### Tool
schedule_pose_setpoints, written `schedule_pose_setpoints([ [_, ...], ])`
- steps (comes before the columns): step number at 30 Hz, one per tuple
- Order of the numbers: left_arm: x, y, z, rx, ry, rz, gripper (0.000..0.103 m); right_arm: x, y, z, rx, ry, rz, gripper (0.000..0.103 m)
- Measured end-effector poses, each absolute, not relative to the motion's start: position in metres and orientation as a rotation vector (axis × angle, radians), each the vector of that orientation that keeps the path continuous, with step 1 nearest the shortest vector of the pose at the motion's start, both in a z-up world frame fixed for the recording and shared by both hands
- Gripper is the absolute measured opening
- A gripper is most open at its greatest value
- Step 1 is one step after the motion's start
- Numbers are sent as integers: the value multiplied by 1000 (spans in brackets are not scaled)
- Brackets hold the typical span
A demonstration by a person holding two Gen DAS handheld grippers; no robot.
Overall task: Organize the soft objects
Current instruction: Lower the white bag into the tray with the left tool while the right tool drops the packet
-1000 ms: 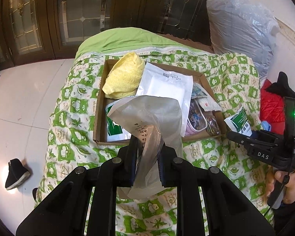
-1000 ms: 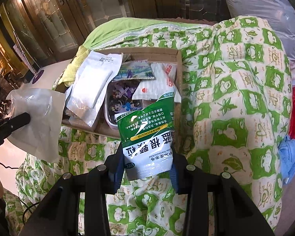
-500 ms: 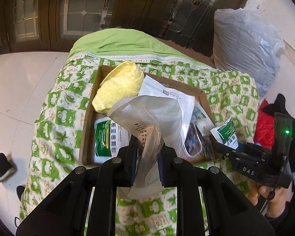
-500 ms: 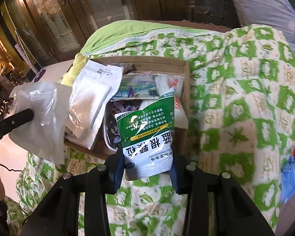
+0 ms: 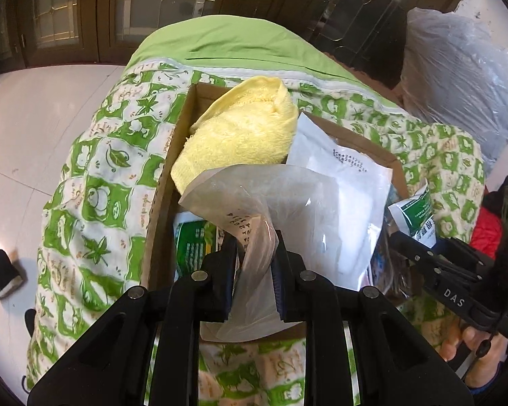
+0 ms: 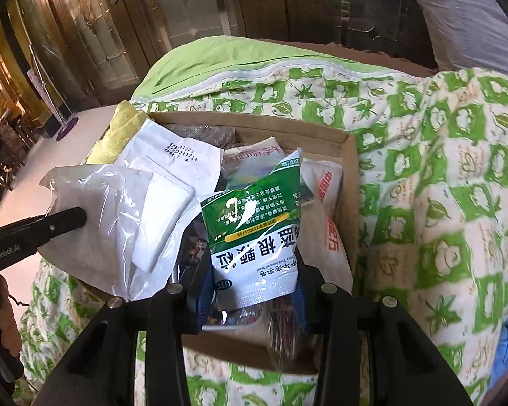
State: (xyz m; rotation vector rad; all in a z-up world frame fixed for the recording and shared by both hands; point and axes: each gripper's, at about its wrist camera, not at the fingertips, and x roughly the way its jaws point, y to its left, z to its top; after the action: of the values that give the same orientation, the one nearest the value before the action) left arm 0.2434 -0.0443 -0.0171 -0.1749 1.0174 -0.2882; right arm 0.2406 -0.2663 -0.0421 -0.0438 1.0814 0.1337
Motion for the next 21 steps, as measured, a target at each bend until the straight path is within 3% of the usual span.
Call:
schedule_pose_setpoints([
  [7, 250, -57, -15, -99, 1001, -263, 24, 248, -262, -47, -76, 1070, 140, 40],
  [13, 250, -53, -18, -91, 1006, -226, 40, 248, -260, -47, -98, 1044, 143, 42],
  [18, 248, -52, -17, -58, 1008, -194, 64, 244, -257, -44, -113, 1020, 147, 47],
  [21, 246, -53, -14, -48, 1003, -192, 65, 242, -255, -42, -126, 1001, 150, 55],
])
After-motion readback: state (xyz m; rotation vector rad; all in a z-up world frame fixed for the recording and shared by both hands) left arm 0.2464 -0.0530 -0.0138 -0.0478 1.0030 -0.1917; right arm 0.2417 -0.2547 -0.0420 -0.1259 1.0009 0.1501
